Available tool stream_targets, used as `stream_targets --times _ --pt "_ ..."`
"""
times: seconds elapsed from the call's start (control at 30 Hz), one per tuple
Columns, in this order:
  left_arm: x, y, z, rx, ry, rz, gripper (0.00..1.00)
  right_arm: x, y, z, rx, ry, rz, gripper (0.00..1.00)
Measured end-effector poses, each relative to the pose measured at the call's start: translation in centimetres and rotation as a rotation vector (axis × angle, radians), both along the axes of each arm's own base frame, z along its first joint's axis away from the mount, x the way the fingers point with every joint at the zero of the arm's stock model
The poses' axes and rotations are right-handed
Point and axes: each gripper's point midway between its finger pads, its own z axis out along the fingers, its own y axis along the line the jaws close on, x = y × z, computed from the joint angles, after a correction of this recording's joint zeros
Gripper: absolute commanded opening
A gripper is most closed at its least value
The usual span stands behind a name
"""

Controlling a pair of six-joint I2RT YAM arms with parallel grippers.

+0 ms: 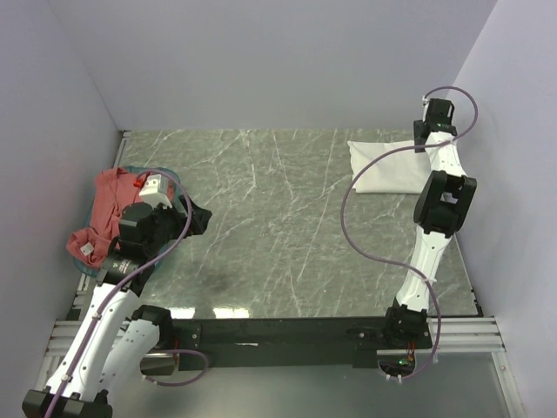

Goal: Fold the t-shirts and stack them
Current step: Neatly place the folded tshirt to the corner

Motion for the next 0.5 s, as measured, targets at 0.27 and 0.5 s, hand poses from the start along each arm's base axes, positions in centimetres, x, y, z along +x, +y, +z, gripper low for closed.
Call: stream_targets --times 0.27,0.5 --pt "-0.1 0.2 0.2 0.005 -0.008 0.010 0.98 -4.8 13.8 1.9 0.196 0.050 0.387 0.70" --pt "0.1 0.8 -0.1 0.029 -0.007 0.037 0.99 -12.4 30.6 4.9 0.525 0.054 0.926 0.68"
